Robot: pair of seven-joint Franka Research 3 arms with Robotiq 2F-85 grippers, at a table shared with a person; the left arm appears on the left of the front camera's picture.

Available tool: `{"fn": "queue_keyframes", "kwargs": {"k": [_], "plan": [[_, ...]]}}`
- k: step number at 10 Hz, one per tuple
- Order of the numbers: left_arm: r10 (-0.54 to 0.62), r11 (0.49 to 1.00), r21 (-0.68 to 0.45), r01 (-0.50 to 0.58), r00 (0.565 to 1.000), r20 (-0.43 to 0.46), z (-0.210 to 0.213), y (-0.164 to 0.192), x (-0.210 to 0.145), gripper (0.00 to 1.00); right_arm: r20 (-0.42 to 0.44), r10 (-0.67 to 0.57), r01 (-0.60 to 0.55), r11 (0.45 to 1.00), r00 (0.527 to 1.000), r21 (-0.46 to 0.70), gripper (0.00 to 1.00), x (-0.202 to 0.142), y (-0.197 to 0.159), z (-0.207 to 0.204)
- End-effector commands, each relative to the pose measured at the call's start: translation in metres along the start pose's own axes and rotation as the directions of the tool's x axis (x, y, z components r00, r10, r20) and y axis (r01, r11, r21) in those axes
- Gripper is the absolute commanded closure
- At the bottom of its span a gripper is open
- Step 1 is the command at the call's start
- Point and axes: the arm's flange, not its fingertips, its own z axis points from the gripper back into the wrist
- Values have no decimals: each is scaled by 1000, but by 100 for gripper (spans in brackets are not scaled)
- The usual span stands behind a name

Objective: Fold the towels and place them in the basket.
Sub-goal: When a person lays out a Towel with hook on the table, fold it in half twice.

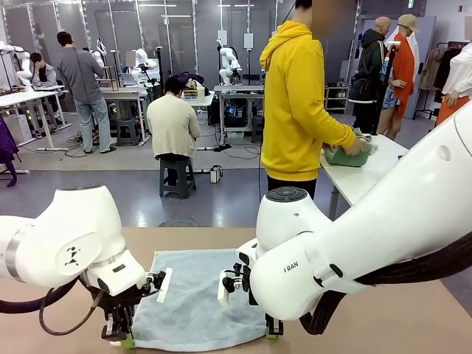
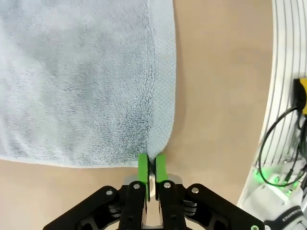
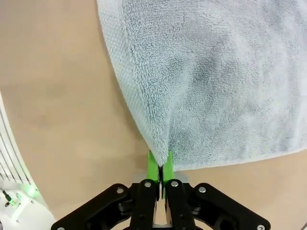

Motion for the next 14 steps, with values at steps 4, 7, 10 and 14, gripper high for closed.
{"fn": "queue_keyframes", "kwargs": {"k": [4, 7, 10, 14], "plan": [[-71, 996, 67, 64, 991, 115, 71, -29, 1, 100, 81, 17, -13, 999, 997, -47, 100, 13, 13, 73], [-79, 992, 107, 65, 987, 138, 89, -25, 3, 100, 112, 10, -3, 998, 994, -67, 100, 10, 14, 88], [-60, 992, 114, 47, 991, 117, 89, -23, 9, 100, 87, 9, -1, 996, 996, -91, 100, 20, 14, 86], [-58, 993, 114, 44, 991, 122, 90, -23, 7, 93, 91, 4, 4, 996, 996, -89, 96, 19, 14, 87]]}}
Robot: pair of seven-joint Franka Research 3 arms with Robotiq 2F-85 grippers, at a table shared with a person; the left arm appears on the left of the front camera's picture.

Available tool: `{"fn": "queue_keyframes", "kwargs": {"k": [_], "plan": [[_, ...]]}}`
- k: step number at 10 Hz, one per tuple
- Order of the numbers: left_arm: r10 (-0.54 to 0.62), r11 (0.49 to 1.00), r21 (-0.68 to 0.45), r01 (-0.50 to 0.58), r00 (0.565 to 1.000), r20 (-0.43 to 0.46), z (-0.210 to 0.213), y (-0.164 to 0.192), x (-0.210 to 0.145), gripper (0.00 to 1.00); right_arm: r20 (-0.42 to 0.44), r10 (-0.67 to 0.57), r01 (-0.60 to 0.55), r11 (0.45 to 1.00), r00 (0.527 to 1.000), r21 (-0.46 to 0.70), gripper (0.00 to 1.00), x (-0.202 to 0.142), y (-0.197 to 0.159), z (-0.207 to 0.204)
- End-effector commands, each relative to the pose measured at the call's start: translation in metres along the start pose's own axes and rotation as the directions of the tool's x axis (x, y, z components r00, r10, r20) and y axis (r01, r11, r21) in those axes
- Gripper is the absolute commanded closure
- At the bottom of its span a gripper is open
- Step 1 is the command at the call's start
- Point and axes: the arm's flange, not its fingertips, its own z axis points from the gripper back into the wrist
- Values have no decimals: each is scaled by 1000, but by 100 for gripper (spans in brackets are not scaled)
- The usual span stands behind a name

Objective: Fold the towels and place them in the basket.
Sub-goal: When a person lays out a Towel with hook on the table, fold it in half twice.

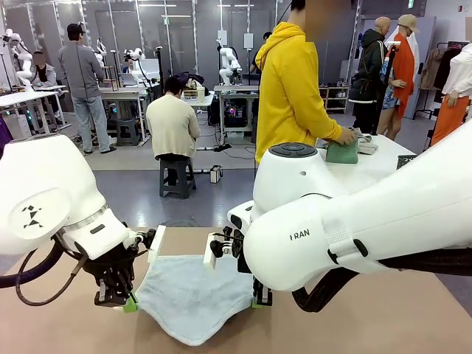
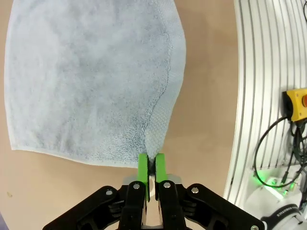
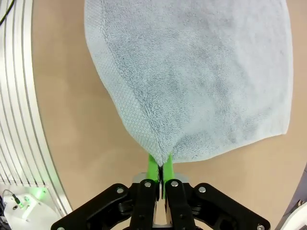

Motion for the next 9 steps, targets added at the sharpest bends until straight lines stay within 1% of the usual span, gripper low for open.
{"fn": "queue_keyframes", "kwargs": {"k": [1, 2, 4, 5, 6, 7, 8, 9], "plan": [[-20, 999, 30, 19, 1000, 16, 9, 15, 7, 93, 17, -12, 12, 1000, 1000, 19, 96, 12, -12, 1], [12, 1000, -2, -12, 999, 35, 12, 24, 9, 93, 17, -28, 27, 1000, 999, 12, 96, 18, -20, -1], [65, 996, -63, -63, 998, 28, 22, 49, 8, 93, 42, -36, 34, 999, 998, 42, 96, 32, -42, 3], [59, 997, -44, -59, 998, -10, 27, 65, 10, 93, 56, -20, 18, 999, 998, 50, 96, 39, -56, 10], [78, 996, -56, -76, 997, 28, 27, 76, 10, 93, 32, -26, 25, 999, 999, 46, 96, 44, -65, 13], [89, 995, -52, -89, 996, 0, 20, 84, 9, 93, 6, -17, 17, 999, 1000, 50, 96, 49, -73, 15], [94, 994, -46, -94, 996, -1, 13, 92, 8, 93, -19, -16, 17, 998, 1000, 60, 96, 53, -81, 14], [96, 995, -21, -97, 995, -38, 5, 100, 6, 93, -46, -21, 23, 999, 999, 43, 96, 55, -90, 14]]}}
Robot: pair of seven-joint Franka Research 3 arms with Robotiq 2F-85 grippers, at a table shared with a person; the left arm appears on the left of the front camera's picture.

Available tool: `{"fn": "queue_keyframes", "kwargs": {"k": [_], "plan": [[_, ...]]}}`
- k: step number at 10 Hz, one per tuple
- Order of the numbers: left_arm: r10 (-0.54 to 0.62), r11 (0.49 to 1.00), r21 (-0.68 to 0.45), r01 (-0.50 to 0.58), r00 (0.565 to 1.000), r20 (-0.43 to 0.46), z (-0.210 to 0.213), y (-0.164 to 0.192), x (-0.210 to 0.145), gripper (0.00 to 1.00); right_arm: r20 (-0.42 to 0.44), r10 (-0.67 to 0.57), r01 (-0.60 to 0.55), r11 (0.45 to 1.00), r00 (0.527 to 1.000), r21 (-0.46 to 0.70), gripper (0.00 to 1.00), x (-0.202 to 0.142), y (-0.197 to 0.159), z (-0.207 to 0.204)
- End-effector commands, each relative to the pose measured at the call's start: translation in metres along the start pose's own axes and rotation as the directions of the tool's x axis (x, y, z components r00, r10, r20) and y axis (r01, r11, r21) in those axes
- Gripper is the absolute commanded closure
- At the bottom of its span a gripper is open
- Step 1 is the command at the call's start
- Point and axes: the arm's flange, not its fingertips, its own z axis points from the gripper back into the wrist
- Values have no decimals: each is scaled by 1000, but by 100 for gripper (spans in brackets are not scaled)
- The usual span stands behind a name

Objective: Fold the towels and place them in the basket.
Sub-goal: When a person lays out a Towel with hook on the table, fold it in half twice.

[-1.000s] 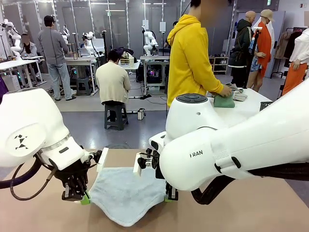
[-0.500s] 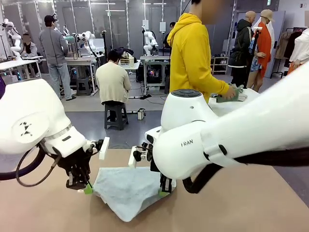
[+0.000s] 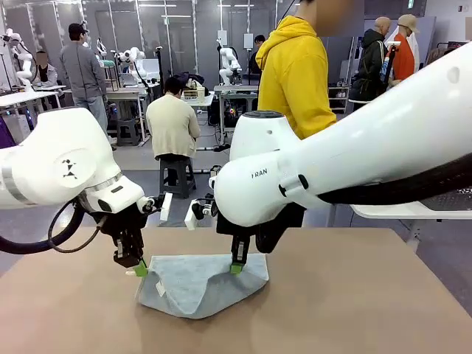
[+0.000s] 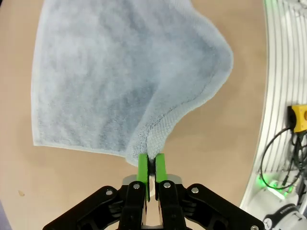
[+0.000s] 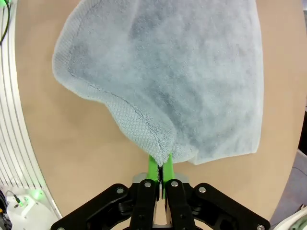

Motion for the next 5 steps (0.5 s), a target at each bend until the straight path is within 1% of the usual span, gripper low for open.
{"fn": "queue_keyframes", "kwargs": {"k": [1, 2, 3, 4, 5], "plan": [[3, 1000, 21, -2, 1000, -31, -14, 19, 7, 93, -61, -23, 22, 1000, 998, -7, 96, 6, -21, -4], [30, 998, 62, -26, 998, -61, -17, 30, 8, 93, -64, -43, 44, 999, 997, 12, 96, 4, -33, -6], [47, 997, 61, -44, 998, -49, -19, 38, 8, 93, -90, -78, 79, 997, 993, 17, 96, 0, -45, -11], [58, 996, 74, -55, 997, -48, -19, 46, 8, 93, -90, -95, 99, 995, 991, 34, 96, -5, -55, -17], [84, 992, 96, -79, 996, -43, -20, 57, 8, 93, -104, -106, 109, 994, 989, 22, 96, -10, -65, -24]]}}
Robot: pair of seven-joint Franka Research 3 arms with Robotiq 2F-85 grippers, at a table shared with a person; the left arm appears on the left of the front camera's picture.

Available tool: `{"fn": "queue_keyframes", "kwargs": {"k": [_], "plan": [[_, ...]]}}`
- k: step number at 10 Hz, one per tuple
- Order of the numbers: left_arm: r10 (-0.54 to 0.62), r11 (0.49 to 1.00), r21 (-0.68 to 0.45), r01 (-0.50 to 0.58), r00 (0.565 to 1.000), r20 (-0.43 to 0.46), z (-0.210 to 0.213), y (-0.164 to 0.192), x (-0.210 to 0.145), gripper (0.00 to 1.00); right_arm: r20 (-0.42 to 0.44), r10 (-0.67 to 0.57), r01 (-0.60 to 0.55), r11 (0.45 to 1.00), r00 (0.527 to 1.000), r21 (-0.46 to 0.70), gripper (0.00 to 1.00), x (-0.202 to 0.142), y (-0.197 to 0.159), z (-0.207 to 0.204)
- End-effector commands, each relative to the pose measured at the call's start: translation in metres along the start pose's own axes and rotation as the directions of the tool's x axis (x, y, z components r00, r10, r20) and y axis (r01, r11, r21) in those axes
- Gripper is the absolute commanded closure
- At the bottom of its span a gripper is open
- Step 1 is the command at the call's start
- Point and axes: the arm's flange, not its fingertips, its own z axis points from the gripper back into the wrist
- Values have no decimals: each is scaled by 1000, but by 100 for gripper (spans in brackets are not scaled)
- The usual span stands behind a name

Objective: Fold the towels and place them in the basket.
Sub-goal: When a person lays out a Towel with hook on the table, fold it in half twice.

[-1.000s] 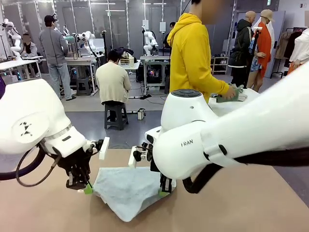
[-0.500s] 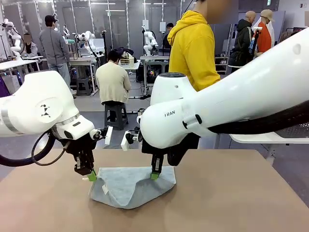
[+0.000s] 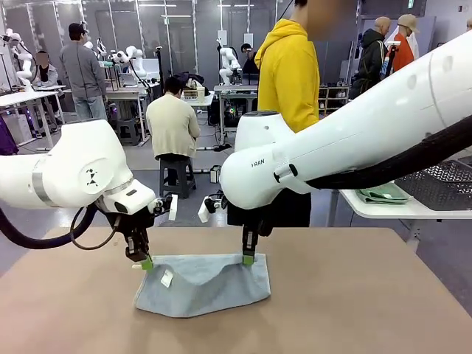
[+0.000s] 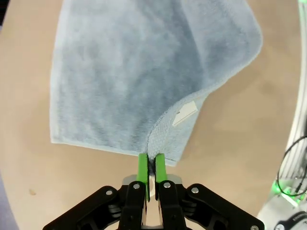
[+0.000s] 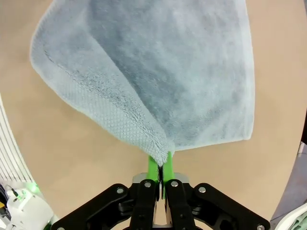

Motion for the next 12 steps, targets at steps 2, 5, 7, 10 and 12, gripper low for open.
{"fn": "queue_keyframes", "kwargs": {"k": [2, 5, 7, 10, 12], "plan": [[91, 992, 92, -87, 995, -45, -9, 29, 5, 93, -33, -91, 91, 996, 995, 3, 96, 3, -27, -12], [167, 981, 113, -158, 984, -69, -22, 49, -4, 93, -80, -259, 260, 966, 963, 7, 96, -8, -50, -23], [190, 976, 119, -182, 980, -55, -25, 59, -7, 93, -107, -281, 282, 959, 954, -4, 96, -8, -62, -25], [218, 970, 116, -213, 975, -36, -38, 70, -7, 93, -102, -299, 291, 953, 949, -83, 96, -13, -75, -42], [251, 959, 152, -240, 967, -54, -44, 77, -10, 93, -55, -284, 275, 953, 957, -125, 96, -15, -80, -50]]}}
